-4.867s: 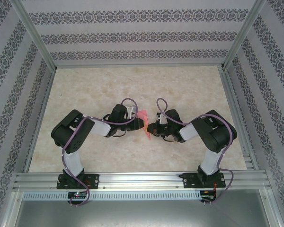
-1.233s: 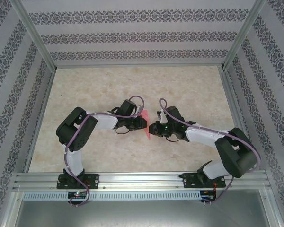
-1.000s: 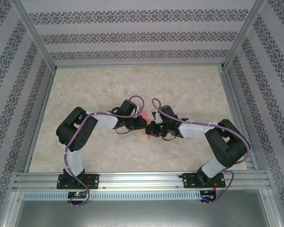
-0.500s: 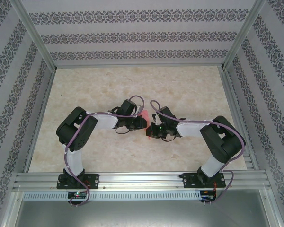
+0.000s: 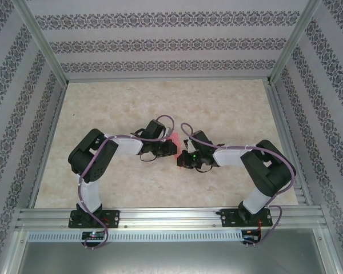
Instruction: Fold a paper plane with a square sheet of paper (pick it up from the middle)
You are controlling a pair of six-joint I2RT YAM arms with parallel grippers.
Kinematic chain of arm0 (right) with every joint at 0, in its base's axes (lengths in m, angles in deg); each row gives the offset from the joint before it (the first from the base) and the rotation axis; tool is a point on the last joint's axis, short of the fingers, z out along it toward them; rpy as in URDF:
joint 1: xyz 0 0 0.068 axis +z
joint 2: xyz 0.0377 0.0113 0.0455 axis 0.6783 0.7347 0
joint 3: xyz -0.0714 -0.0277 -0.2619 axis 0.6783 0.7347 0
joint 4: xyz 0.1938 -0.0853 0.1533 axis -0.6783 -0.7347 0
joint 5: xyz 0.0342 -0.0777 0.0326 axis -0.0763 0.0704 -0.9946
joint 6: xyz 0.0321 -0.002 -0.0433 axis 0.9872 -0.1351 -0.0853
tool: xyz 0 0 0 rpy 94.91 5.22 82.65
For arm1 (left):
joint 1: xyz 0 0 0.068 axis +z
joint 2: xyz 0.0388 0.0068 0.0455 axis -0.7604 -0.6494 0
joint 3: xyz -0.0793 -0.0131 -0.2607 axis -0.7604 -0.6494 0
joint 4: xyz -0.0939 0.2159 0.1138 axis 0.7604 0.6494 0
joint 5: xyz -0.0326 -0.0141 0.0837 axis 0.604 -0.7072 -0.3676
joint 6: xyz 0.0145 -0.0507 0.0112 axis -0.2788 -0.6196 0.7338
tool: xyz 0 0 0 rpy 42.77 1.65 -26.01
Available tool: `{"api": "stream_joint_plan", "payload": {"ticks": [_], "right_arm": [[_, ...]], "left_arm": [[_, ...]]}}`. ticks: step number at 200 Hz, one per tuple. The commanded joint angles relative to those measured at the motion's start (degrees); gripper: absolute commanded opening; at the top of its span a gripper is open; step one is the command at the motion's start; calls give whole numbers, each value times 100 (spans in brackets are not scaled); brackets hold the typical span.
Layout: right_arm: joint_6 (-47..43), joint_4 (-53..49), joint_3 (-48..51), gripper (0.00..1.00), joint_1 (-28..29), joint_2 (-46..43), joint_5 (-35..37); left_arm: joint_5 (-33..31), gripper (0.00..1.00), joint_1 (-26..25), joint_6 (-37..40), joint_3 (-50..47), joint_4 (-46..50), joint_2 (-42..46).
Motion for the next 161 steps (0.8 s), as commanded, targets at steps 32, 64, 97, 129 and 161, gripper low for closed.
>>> {"api": "stream_joint_plan", "payload": {"ticks": [32,64,97,129,161], "right_arm": [[-189,-717,639,6,156,-224,-11],[-237,-915,756,6,161,-577,-11],[-204,-946,450,5,146,-1096,136],[-181,-839,69,6,117,-1305,453],[-132,-512,-221,6,96,-693,400]], "left_arm": [[-673,18,-37,-2,-50,432,-422],[-665,18,-30,16,-21,449,-431],[-627,18,-30,24,-8,440,-431],[-557,18,-34,13,1,422,-431],[-503,18,-37,-4,21,391,-422]]}}
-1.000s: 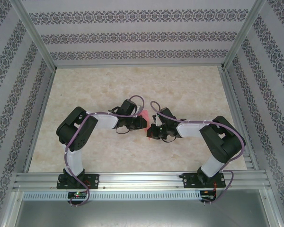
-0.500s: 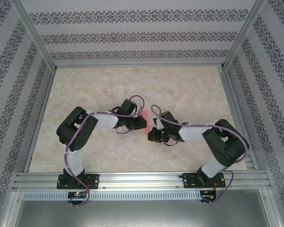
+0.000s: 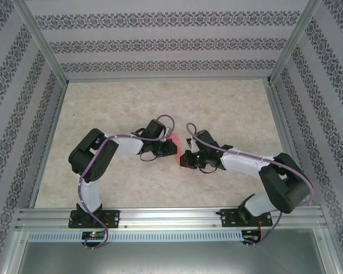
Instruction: Fold a paper plane with a square sheet of paper (pick it up from the middle)
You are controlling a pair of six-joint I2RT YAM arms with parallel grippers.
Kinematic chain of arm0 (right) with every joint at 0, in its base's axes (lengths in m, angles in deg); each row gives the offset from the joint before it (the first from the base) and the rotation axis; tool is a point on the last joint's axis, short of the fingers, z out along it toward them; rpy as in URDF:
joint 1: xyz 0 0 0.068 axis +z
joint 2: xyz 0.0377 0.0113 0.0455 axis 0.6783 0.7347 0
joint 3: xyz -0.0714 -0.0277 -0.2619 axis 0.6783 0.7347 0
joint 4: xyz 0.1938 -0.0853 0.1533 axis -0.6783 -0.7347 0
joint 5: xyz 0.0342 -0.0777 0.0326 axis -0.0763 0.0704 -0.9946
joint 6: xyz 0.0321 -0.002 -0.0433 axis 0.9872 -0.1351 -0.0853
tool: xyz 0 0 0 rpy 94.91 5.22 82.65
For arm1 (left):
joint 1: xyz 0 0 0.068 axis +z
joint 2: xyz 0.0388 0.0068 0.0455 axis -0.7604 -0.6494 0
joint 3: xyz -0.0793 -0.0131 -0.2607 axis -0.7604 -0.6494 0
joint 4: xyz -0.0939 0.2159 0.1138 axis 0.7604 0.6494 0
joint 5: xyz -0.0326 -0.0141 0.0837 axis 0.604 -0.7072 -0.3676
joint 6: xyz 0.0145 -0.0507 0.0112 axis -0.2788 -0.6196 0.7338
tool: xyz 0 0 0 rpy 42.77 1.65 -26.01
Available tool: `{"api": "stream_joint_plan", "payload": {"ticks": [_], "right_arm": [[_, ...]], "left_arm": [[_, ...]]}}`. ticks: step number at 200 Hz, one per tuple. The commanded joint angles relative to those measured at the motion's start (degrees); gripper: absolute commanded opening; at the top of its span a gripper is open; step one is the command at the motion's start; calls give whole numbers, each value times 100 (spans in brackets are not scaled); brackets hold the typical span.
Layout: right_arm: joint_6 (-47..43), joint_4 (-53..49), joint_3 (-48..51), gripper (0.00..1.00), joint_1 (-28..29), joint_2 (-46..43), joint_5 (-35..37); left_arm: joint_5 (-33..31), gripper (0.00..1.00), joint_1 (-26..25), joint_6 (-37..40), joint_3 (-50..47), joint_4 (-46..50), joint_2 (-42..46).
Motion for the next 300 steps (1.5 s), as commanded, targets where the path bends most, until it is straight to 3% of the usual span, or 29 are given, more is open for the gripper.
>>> {"api": "stream_joint_plan", "payload": {"ticks": [1,87,148,199,300], "right_arm": [[-5,268,-243,6,14,401,145],[-189,293,-50,4,-27,1281,328],[-532,-37,749,3,-58,896,-165],[-579,-67,777,3,-249,732,-295],[-608,-61,794,4,-309,760,-363]], "left_arm": [[-507,18,-38,-5,-44,273,-402],[-134,19,21,152,196,209,-103],[45,21,134,588,343,134,232],[198,22,133,823,144,-126,374],[-228,22,152,1169,263,95,-44]]}}
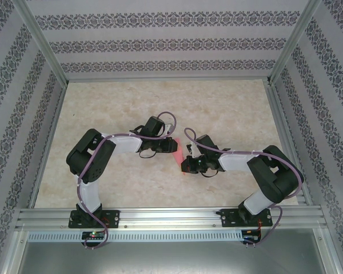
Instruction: Fold a paper plane with a square sheet of paper (pick it up from the middle)
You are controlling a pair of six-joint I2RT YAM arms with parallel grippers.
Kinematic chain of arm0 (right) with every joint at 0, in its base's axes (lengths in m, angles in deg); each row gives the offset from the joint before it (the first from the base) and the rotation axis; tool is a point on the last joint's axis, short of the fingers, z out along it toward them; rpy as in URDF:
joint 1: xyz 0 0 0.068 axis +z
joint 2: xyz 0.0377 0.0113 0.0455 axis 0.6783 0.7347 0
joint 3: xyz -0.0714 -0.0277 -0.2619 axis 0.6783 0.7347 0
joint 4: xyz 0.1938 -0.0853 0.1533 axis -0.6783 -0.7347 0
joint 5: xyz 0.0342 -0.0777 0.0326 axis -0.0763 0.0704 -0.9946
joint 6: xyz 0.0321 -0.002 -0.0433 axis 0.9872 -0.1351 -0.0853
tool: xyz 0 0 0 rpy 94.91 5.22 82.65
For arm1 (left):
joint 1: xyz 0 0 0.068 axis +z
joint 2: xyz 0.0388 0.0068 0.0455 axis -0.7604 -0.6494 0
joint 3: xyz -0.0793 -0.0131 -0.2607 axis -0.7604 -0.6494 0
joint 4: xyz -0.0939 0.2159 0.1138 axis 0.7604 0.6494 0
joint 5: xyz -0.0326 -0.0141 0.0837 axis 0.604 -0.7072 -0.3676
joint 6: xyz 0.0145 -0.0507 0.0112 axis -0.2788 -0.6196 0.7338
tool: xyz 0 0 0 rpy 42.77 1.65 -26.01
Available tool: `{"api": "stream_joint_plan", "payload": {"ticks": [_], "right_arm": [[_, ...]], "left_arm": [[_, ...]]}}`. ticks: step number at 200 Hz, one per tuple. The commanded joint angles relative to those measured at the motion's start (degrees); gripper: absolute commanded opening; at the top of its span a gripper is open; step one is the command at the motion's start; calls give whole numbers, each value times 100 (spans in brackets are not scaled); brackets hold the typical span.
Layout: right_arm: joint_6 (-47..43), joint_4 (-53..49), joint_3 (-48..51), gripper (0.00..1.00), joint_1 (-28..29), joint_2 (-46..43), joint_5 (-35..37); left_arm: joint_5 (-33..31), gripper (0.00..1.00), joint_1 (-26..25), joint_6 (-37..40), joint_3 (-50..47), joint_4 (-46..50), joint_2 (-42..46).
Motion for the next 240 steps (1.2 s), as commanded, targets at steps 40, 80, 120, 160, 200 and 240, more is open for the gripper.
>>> {"api": "stream_joint_plan", "payload": {"ticks": [40,80,120,160,200,240], "right_arm": [[-188,-756,265,4,-57,153,171],[-171,-817,93,4,-62,-156,47],[12,-739,-456,5,-49,-524,109],[135,-453,-849,5,-10,73,265],[163,-295,-996,4,42,579,292],[118,-400,-748,4,1,806,489]], "left_arm": [[-261,21,70,209,190,117,-343],[-377,21,72,199,273,361,-454],[-304,21,64,158,256,394,-446],[-185,21,71,105,268,326,-454],[-74,21,69,76,303,305,-447],[90,22,80,187,445,260,-98]]}}
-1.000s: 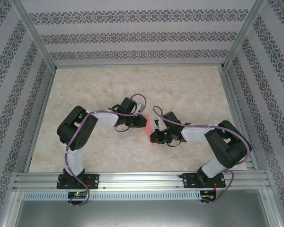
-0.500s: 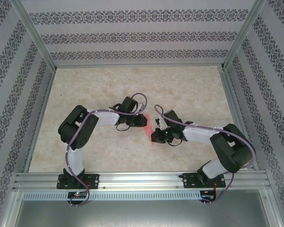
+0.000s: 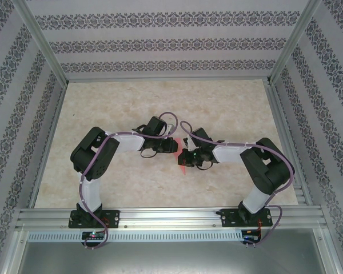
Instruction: Fold a paper plane with a square sheet of paper (pick it up from the middle)
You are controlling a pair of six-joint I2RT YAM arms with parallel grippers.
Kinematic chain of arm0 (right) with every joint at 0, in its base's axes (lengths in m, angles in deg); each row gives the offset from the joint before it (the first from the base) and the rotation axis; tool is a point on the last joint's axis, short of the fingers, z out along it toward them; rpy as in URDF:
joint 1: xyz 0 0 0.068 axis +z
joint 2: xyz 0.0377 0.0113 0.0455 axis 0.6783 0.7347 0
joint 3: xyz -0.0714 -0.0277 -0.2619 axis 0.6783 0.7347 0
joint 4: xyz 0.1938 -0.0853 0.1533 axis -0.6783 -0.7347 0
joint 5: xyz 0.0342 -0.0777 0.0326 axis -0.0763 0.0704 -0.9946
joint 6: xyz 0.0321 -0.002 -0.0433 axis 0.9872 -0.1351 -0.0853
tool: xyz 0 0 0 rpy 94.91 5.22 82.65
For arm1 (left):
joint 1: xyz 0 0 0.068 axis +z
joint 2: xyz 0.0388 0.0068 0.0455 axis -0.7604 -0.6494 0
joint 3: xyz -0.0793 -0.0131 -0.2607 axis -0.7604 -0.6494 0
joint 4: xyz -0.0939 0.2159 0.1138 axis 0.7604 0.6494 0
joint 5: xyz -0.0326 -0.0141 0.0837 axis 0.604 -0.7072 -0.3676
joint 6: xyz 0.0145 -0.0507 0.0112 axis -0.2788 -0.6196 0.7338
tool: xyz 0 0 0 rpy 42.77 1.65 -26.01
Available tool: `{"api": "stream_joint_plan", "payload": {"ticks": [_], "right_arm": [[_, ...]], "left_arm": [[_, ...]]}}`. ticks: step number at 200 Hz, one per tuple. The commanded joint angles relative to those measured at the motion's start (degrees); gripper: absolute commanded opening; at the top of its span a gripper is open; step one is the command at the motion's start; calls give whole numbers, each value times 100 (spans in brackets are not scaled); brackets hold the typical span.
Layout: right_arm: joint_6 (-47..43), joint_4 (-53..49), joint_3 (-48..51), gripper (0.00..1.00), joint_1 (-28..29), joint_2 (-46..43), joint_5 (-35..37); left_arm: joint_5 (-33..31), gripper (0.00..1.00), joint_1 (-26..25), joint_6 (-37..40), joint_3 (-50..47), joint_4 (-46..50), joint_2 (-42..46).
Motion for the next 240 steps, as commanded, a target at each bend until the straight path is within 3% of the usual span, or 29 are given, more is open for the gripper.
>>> {"api": "stream_joint_plan", "payload": {"ticks": [1,54,240], "right_arm": [[9,-14,143,4,11,192,282],[145,180,525,3,-68,292,261],[66,62,628,3,-94,300,199]], "left_arm": [[110,23,81,132,175,24,199],[-160,25,125,673,-322,-507,957],[-514,20,441,1047,-28,-442,-49]]}}
